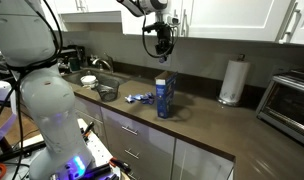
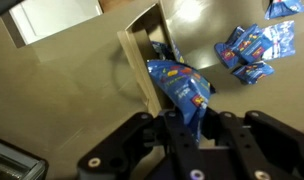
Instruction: Put a blue packet in the box
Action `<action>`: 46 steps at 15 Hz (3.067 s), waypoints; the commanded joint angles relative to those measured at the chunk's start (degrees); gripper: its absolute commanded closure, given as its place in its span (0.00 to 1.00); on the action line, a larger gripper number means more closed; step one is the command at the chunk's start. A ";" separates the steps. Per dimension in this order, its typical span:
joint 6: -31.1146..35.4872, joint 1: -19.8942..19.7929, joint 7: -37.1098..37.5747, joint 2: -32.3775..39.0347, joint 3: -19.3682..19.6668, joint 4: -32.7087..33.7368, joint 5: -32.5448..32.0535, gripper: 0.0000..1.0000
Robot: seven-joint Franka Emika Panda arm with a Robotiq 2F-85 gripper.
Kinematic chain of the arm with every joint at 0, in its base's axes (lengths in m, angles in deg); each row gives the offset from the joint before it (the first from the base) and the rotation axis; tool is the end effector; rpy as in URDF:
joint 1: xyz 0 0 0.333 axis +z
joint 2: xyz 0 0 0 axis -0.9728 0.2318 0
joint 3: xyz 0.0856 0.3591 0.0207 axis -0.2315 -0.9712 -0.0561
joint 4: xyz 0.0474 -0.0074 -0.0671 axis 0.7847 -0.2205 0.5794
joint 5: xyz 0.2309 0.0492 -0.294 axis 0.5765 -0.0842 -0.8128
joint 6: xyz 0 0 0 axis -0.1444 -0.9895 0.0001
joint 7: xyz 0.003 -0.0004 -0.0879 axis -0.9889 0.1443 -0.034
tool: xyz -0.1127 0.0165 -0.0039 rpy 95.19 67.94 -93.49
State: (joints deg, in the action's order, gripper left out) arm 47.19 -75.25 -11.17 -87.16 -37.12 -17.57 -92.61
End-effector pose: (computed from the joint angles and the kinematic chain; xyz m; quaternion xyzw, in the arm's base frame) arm 0.5376 0.0147 0.5577 0.9958 -0.0482 -0.0201 0.0757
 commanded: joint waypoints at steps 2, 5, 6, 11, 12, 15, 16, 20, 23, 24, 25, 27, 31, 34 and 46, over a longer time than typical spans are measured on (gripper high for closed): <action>-0.91 0.51 -0.13 -1.99 -0.30 -4.00 1.99 0.96; -0.06 0.51 0.72 -2.23 -0.42 -5.14 0.77 0.94; 0.01 0.52 0.98 -2.28 -0.43 -5.27 0.90 0.93; 0.08 0.49 1.50 -2.69 -0.46 -5.78 0.24 0.96; -0.02 0.49 1.62 -2.76 -0.48 -5.81 0.16 0.96; -0.02 0.47 1.87 -2.97 -0.49 -6.00 0.15 0.96; 0.02 0.47 1.99 -3.02 -0.50 -6.05 0.13 0.96; 0.09 0.45 2.39 -3.14 -0.49 -6.13 0.38 0.96; -0.14 0.40 1.11 -1.54 -0.40 -4.63 0.95 0.95; -0.14 0.40 1.11 -1.51 -0.40 -4.63 0.96 0.91; -0.14 0.41 1.11 -1.47 -0.40 -4.63 0.96 0.91; -0.11 0.41 1.80 -1.43 -0.42 -4.65 0.43 0.98; 0.74 0.37 3.82 -1.54 -0.40 -4.87 -0.01 0.98; 6.03 -0.26 3.61 -4.88 0.36 -13.54 -0.47 0.98; 13.07 -0.92 2.46 -6.74 0.99 -21.26 -3.02 0.97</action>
State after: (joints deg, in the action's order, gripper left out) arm 58.20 -75.64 -8.52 -91.95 -35.83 -36.65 -94.09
